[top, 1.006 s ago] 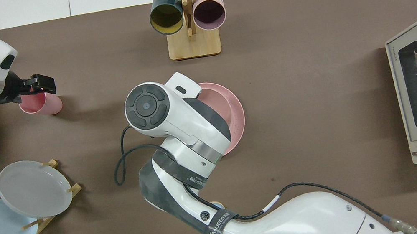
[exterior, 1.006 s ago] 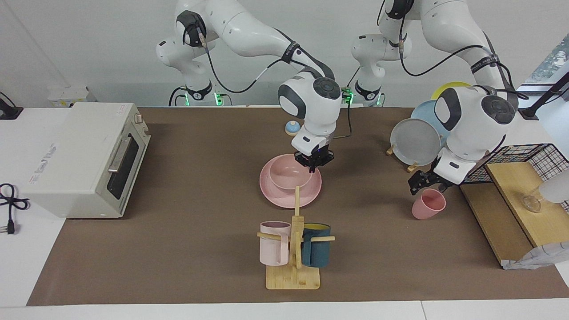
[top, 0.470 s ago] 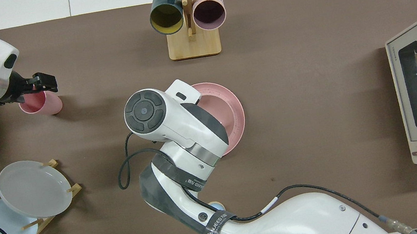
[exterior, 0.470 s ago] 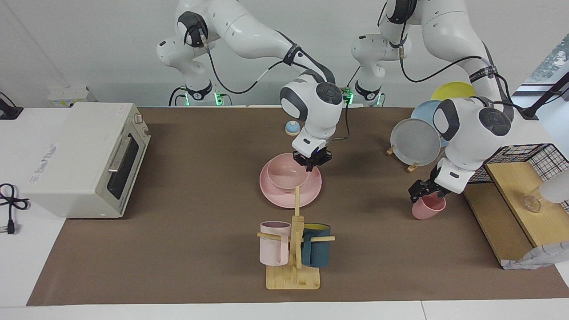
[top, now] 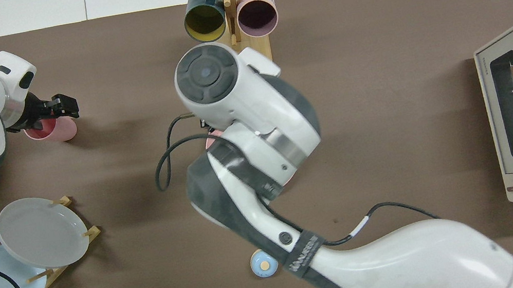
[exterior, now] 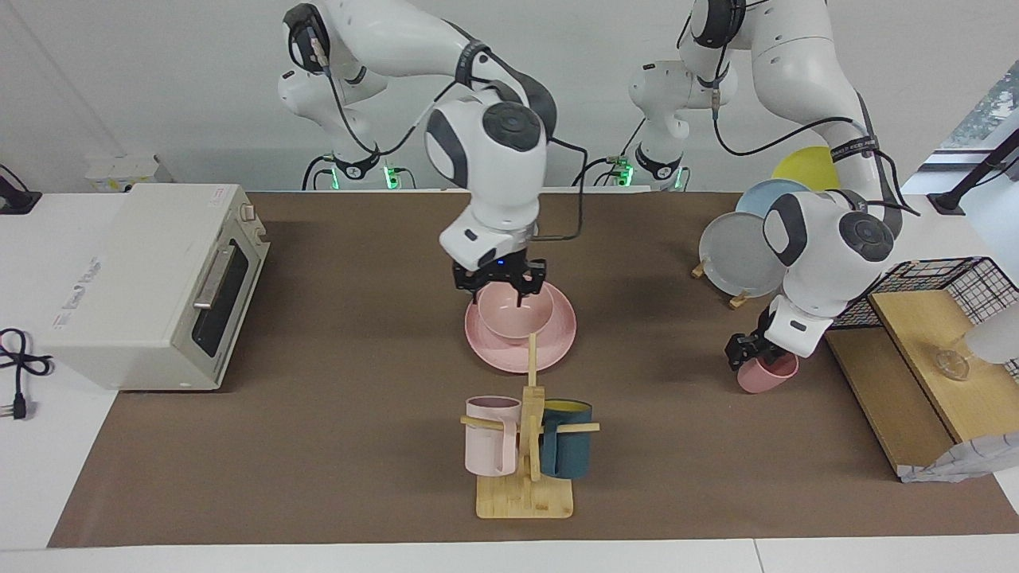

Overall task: Organize tableware
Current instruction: 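Lower the bowl onto the plate and open the right gripper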

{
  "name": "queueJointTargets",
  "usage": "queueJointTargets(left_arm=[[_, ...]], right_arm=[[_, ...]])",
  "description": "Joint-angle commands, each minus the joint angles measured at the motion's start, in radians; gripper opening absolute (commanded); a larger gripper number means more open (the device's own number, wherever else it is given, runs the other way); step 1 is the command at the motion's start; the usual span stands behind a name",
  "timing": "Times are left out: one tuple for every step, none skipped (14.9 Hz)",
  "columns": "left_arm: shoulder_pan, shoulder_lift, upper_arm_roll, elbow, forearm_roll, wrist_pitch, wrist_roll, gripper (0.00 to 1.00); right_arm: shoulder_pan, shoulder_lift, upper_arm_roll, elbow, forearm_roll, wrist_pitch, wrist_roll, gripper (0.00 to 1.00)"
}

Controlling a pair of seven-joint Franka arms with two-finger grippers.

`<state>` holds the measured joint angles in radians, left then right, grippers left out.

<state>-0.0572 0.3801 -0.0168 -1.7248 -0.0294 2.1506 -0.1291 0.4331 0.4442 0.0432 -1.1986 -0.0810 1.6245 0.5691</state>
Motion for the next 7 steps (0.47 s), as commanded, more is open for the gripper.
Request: queueJointTargets(left_arm=[[0.002,-0.010,0.005,-0.021,-0.003,0.029,0.006,0.00],[0.005,-0.010,0.005,-0.013,0.000,0.028,0.009,0.00],[0.000,-0.010,0.005,0.000,0.003,0.016,0.009,0.00],[-0.003,-0.015,0.005,0.023,0.003,-0.009,0.008,0.00],[-0.006,-0.018,0.005,0.054,0.003,-0.053,0.008,0.00],[-0.009,-0.021,0.000,0.103,0.003,-0.122,0.006,0.00],[-0.022,-0.023,-0.003,0.163,0.003,-0.208,0.000,0.00]], right_arm=[[-0.105,-0.139,0.017,-0.056,0.030,-0.130,-0.136,1.00],[-0.146,-0.177,0.015,-0.059,0.033,-0.178,-0.197,1.00],[-0.183,-0.200,0.015,-0.065,0.033,-0.214,-0.253,1.00],[-0.206,-0.226,0.006,-0.073,0.033,-0.238,-0.282,1.00],[-0.217,-0.248,-0.006,-0.087,0.032,-0.251,-0.296,1.00],[-0.231,-0.292,-0.034,-0.137,0.032,-0.249,-0.311,1.00],[-0.243,-0.338,-0.051,-0.198,0.032,-0.244,-0.339,1.00]])
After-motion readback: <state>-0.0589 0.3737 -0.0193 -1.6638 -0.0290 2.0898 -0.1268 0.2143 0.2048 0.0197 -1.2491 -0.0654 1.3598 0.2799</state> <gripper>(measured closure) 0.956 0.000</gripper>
